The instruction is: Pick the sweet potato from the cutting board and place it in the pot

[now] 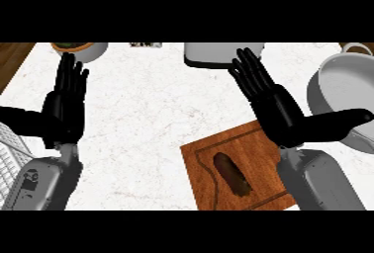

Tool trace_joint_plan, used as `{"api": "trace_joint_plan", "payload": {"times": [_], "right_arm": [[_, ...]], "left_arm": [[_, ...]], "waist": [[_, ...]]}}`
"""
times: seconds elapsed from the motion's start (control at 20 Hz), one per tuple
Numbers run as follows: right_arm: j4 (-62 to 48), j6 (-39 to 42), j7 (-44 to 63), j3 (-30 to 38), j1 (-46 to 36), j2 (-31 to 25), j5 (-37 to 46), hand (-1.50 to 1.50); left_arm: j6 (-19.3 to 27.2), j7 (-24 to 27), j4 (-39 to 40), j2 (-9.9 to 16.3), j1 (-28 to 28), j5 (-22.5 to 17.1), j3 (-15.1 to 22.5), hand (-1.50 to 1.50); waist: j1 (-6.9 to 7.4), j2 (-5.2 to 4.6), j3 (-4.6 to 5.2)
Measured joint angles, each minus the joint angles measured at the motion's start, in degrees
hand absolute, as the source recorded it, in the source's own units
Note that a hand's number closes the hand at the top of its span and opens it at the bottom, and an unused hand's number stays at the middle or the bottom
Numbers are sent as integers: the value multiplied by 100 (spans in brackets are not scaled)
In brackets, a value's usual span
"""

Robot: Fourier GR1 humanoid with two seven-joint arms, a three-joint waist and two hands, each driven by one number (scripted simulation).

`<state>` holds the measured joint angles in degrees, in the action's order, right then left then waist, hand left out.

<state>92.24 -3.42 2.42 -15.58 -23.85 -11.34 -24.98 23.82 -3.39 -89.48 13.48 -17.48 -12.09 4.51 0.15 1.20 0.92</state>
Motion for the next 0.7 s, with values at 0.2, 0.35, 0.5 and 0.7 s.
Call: {"api": "trace_joint_plan", "payload": {"times": [0.2, 0.35, 0.5, 0.7], "right_arm": [[-94, 1013, 379, -438, -690, -336, -81, 150], [6, 1937, 575, -934, -1410, -727, 151, 150], [-108, 2675, 369, -1217, -2028, -1391, 922, -150], [-274, 3815, -658, -1487, -2418, -2020, 1502, -150]], "left_arm": [[-189, 38, -39, 92, -71, 6, 45, 0], [-364, 24, -30, 161, -153, 34, 169, 0], [-525, 10, 26, 198, -191, -8, 221, 0], [-697, 65, 45, 224, -141, -90, 221, 0]], "waist": [[203, -106, -52], [457, -90, -32], [465, -158, -49], [431, -226, -83]]}}
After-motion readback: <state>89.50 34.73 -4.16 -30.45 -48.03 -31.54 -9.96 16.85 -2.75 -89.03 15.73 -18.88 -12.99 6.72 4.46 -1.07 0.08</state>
